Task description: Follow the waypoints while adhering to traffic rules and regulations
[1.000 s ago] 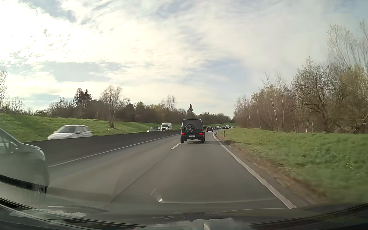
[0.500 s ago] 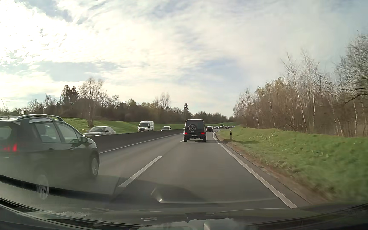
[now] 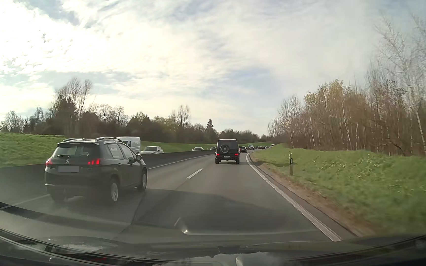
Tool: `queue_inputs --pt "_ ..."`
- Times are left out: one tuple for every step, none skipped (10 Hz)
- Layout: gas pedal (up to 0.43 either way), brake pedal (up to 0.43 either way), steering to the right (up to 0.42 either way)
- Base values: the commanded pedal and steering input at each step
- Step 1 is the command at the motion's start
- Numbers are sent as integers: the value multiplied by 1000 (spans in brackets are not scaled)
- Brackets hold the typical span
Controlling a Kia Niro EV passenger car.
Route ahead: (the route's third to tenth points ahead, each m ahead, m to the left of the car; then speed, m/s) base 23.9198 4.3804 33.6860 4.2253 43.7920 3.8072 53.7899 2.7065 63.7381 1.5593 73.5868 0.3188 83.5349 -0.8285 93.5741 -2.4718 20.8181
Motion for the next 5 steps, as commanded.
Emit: queue_inputs --pt "220 0 6" --pt "228 0 6" --pt "248 0 6" --pt "260 0 7" --pt "268 0 6"
